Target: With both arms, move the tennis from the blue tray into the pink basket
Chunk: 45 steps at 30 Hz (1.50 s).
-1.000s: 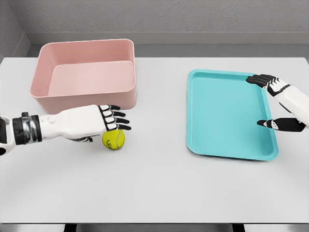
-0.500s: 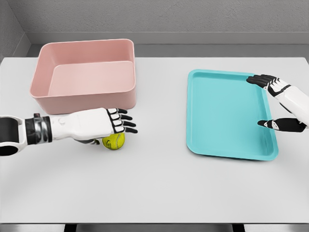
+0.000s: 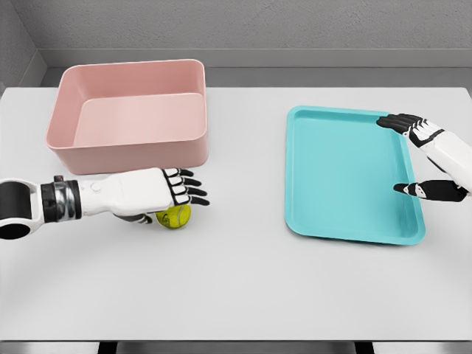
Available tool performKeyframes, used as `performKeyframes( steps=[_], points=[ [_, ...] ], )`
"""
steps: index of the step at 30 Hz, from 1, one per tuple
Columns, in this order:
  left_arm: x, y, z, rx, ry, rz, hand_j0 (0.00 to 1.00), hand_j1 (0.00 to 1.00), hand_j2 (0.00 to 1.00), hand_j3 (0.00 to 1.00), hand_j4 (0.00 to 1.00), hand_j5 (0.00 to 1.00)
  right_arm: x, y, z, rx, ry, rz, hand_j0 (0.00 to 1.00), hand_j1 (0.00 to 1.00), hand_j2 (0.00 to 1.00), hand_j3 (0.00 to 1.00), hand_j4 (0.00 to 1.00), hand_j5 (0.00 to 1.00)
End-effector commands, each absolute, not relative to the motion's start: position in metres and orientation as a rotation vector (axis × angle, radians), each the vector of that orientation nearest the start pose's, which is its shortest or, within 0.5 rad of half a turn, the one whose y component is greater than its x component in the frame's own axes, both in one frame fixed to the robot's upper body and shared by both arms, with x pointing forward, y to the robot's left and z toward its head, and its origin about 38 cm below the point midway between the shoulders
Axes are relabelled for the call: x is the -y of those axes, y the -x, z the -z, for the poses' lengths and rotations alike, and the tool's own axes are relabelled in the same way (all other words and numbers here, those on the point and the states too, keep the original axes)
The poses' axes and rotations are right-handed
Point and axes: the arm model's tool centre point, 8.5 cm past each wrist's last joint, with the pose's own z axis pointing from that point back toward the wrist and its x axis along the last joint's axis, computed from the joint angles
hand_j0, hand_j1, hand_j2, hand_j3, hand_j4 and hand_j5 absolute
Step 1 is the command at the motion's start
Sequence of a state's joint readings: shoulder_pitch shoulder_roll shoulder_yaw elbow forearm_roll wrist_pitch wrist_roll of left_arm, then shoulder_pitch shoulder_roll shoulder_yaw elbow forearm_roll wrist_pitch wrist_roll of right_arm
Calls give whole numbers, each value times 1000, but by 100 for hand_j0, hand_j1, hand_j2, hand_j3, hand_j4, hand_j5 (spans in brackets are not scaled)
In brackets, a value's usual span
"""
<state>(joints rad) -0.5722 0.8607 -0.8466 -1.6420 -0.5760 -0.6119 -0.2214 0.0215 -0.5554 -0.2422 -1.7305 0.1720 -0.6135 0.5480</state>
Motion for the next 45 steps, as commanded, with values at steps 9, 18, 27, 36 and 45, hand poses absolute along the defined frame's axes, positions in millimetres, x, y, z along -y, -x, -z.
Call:
performKeyframes(
  steps=[9, 18, 27, 36, 45],
  points=[
    [-242, -375, -156, -1975, 345, -2874, 100, 100, 100, 100, 100, 100, 373, -329, -215, 1861, 426, -1337, 100, 100, 100, 100, 100, 100],
    [-243, -374, -150, -1963, 330, -2892, 100, 100, 100, 100, 100, 100, 372, -329, -215, 1863, 426, -1338, 100, 100, 100, 100, 100, 100],
    [-239, -375, -147, -1952, 318, -2904, 88, 88, 88, 88, 88, 88, 373, -329, -216, 1862, 427, -1339, 100, 100, 100, 100, 100, 100],
    [-238, -375, -142, -1876, 294, -2963, 54, 54, 54, 54, 54, 54, 373, -329, -216, 1862, 427, -1339, 100, 100, 100, 100, 100, 100],
    [-237, -375, -145, -1902, 282, -2953, 48, 48, 48, 48, 48, 48, 373, -329, -215, 1860, 426, -1339, 100, 100, 100, 100, 100, 100]
  ],
)
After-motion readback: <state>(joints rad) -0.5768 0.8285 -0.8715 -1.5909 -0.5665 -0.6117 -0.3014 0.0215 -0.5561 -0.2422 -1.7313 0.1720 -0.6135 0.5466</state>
